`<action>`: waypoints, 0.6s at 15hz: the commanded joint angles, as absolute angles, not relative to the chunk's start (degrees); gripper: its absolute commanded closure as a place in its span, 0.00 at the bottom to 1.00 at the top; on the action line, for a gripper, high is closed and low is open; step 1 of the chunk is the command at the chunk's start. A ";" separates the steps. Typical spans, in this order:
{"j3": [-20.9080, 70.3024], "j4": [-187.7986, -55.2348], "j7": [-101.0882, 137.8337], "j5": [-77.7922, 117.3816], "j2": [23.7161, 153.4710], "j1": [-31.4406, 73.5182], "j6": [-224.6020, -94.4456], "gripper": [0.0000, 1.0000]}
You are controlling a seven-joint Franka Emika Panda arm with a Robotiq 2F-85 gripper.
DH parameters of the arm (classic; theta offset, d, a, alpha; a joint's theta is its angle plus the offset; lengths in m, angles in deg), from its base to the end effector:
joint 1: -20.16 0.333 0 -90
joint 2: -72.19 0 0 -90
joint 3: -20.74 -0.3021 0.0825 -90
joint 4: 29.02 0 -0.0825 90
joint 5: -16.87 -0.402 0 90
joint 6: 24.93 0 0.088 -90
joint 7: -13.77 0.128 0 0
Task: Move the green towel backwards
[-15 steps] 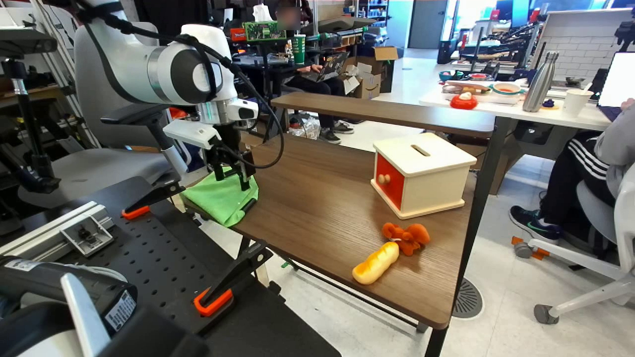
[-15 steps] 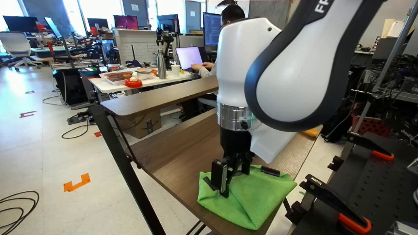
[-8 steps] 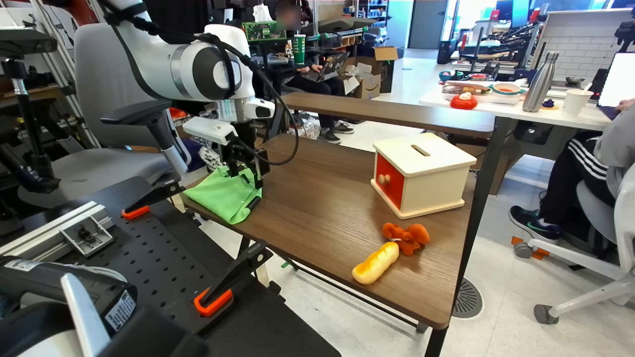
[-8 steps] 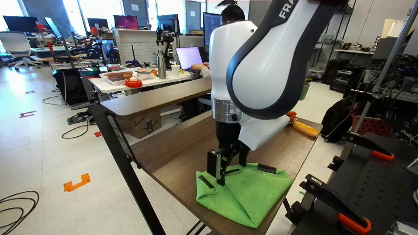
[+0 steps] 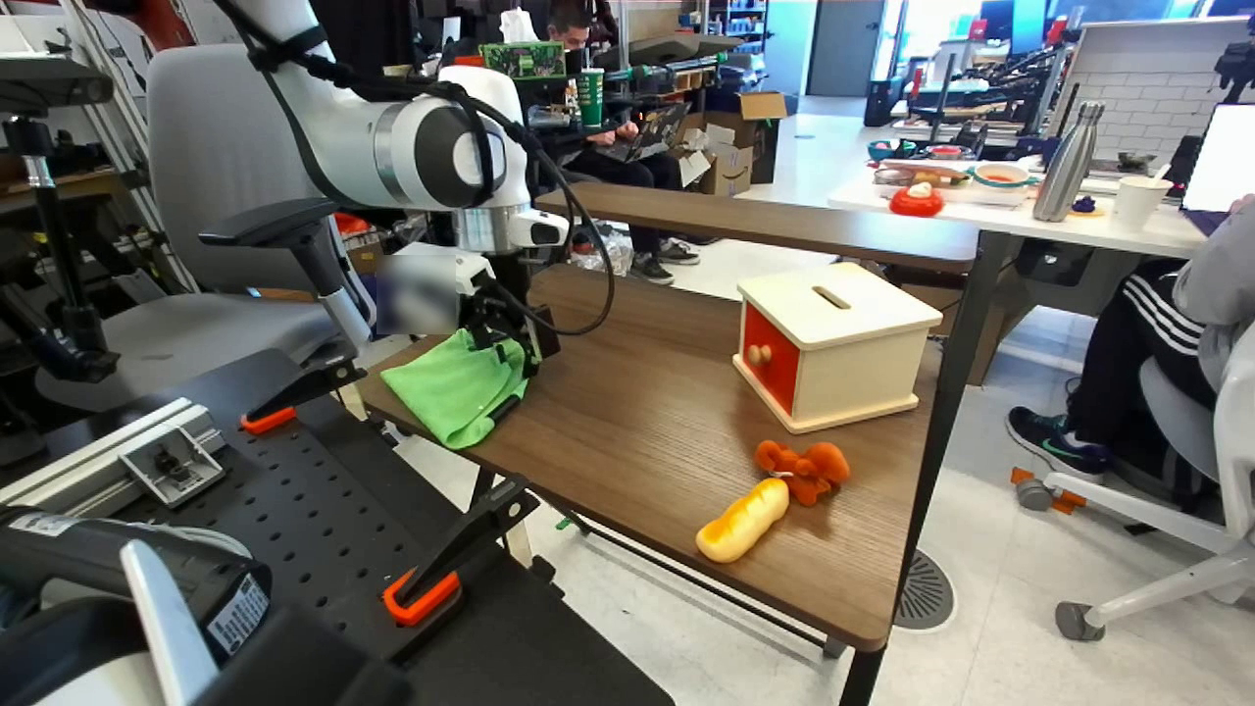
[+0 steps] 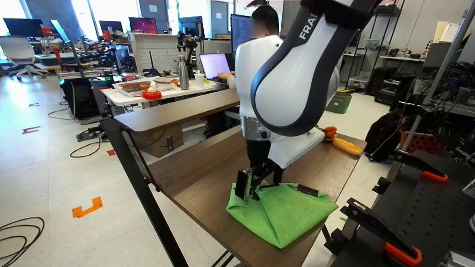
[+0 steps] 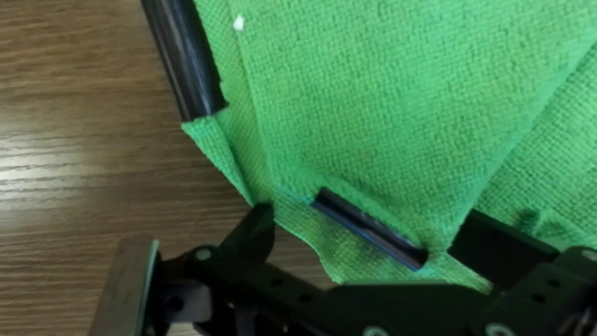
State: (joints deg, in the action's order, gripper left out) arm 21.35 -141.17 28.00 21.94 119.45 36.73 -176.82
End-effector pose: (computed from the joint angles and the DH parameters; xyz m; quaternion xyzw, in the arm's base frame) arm 0.5448 0.1567 -0.0083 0.9960 0.0568 -0.0576 0.0386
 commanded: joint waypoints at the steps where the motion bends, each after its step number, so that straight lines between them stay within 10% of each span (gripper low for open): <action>1: 24.05 -135.56 29.26 22.38 123.23 37.19 -174.74 0.00; 9: 27.97 -122.12 34.39 21.33 128.58 36.28 -170.82 0.00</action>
State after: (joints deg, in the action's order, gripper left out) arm 26.79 -129.91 32.13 21.96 124.69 36.65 -174.14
